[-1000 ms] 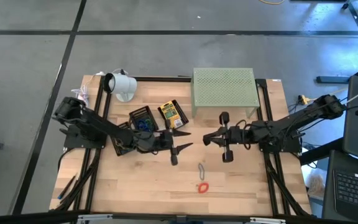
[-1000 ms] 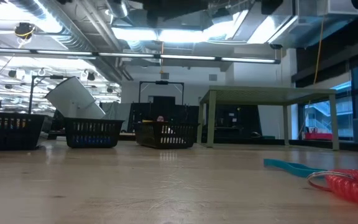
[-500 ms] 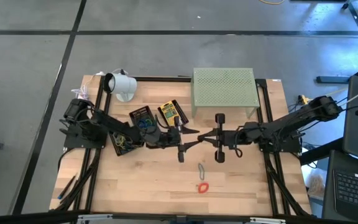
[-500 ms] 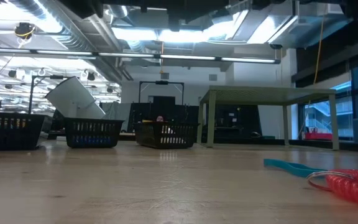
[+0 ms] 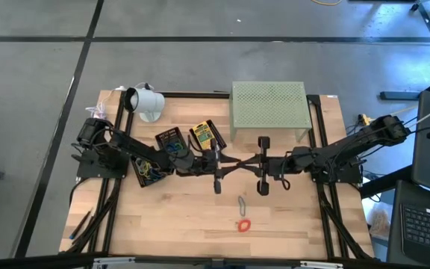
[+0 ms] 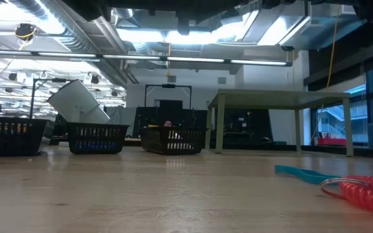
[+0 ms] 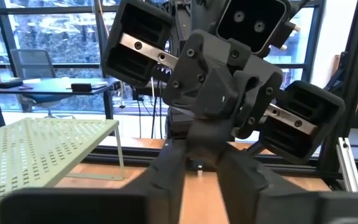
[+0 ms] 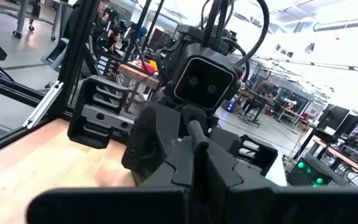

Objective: Pick & Place Office Desk Supplies
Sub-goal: Put the black rubber band into the left black basket

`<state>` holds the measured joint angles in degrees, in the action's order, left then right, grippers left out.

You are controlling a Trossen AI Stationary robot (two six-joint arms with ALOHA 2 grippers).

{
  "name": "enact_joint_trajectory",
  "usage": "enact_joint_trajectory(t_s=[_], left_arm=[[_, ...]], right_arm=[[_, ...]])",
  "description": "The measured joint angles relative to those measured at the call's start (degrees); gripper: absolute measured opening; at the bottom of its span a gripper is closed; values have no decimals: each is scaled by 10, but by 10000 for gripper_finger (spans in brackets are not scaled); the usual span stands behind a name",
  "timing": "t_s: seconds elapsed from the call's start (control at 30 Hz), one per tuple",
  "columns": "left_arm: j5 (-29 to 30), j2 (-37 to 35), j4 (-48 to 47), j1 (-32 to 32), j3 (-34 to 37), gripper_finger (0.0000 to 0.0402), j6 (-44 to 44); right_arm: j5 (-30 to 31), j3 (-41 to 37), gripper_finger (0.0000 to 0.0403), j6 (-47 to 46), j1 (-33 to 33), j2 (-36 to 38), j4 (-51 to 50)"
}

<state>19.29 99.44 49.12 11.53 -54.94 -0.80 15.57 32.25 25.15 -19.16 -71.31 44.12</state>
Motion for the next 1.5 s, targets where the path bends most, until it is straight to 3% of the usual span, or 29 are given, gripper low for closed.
enact_joint_trajectory(t_s=[0.13,0.43,0.73,1.0,1.23,1.5], left_arm=[[-4,0,-3,0,0,13,0],[-10,0,-7,0,0,3,0],[-4,-1,-9,0,0,2,6],[39,-1,-54,0,0,2,27],[40,-4,-187,0,0,2,140],[-6,-98,-552,0,0,3,358]], right_arm=[[0,0,13,-3,0,0,0],[9,0,29,-29,0,0,-13],[14,0,149,-77,0,16,-32],[15,0,260,-146,0,101,-177],[15,0,286,-235,0,142,-299],[15,0,275,-304,0,143,-403]])
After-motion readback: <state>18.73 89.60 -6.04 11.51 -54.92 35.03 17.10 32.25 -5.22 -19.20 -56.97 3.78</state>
